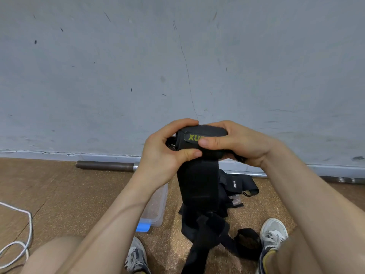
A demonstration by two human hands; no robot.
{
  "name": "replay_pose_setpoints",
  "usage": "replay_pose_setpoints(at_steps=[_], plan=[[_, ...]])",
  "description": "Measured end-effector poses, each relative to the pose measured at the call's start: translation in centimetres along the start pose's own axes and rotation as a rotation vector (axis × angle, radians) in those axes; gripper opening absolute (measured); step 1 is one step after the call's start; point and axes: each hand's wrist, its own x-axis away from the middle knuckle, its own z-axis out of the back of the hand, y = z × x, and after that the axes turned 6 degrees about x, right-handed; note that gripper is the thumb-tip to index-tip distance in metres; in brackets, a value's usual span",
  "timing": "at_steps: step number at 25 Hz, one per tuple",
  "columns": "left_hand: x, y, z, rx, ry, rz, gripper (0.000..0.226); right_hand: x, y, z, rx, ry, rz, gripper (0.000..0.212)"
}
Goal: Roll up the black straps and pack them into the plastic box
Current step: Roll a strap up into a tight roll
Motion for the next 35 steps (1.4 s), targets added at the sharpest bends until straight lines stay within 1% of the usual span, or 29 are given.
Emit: replay_pose_setpoints(at_steps=[2, 3, 5, 6, 7, 9, 12, 13, 15, 17, 21, 24, 26, 29, 30, 32, 33, 34, 35], plan=[[-0.1, -0.6, 0.1, 0.181, 0.04, 0.077, 0.066, -0.1, 0.0, -0.1, -0.132, 0.033, 0.071, 0.039], [-0.2, -0.9, 0.1, 0.264, 0.011, 0.165, 0.067, -0.1, 0.0, -0.2, -0.185, 0.051, 0.103, 0.042], [0.1, -1.7, 0.2, 0.312, -0.167, 0.358, 0.058, 0.1, -0.2, 0.0, -0.241, 0.125, 0.13, 0.041], [0.3, -2.3, 0.1, 0.289, -0.252, 0.42, 0.053, 0.3, -0.3, 0.1, -0.24, 0.173, 0.132, 0.037], [0.5, -3.0, 0.1, 0.263, -0.3, 0.46, 0.049, 0.4, -0.4, 0.3, -0.214, 0.226, 0.134, 0.033], [0.8, -3.8, 0.0, 0.242, -0.332, 0.525, 0.048, 0.7, -0.5, 0.7, -0.056, 0.371, 0.122, 0.035], [1.2, -4.6, -0.2, 0.188, -0.345, 0.624, 0.041, 0.5, 0.0, 1.6, 0.36, 0.701, 0.097, 0.047], [1.3, -4.7, -0.3, 0.176, -0.336, 0.633, 0.037, 0.3, 0.4, 1.8, 0.45, 0.775, 0.128, 0.05], [1.3, -4.9, -0.4, 0.188, -0.318, 0.619, 0.032, -0.1, 1.1, 2.0, 0.589, 0.85, 0.197, 0.054], [1.3, -5.0, -0.2, 0.218, -0.306, 0.613, 0.03, -0.3, 1.1, 2.1, 0.669, 0.9, 0.206, 0.056], [1.7, -5.3, -0.1, 0.255, -0.423, 0.61, 0.018, 0.0, 0.7, 2.2, 0.727, 1.03, 0.216, 0.056], [1.8, -5.0, 0.4, 0.225, -0.448, 0.636, 0.012, 0.3, 0.5, 2.0, 0.735, 1.146, 0.241, 0.054], [1.8, -5.2, 0.9, 0.122, -0.418, 0.633, 0.017, 0.3, 0.6, 1.8, 0.703, 1.209, 0.226, 0.054], [1.8, -7.4, 0.8, -0.072, -0.253, 0.652, 0.026, 0.1, 0.8, 1.2, 0.599, 1.267, 0.179, 0.052], [2.0, -8.4, 0.9, -0.199, -0.203, 0.643, 0.027, 0.2, 0.5, 1.1, 0.559, 1.304, 0.201, 0.051], [2.7, -10.4, 1.3, -0.605, -0.192, 0.588, 0.027, 0.7, -0.2, 2.2, 0.478, 1.423, 0.312, 0.052], [3.2, -11.2, 1.6, -0.758, -0.185, 0.566, 0.029, 1.0, -0.5, 3.0, 0.425, 1.452, 0.361, 0.052], [3.5, -11.6, 1.8, -0.791, -0.142, 0.555, 0.03, 1.2, -0.6, 3.6, 0.35, 1.426, 0.379, 0.051], [3.1, -11.7, 1.6, -0.746, -0.095, 0.545, 0.031, 1.3, -0.6, 3.8, 0.253, 1.35, 0.36, 0.05]])
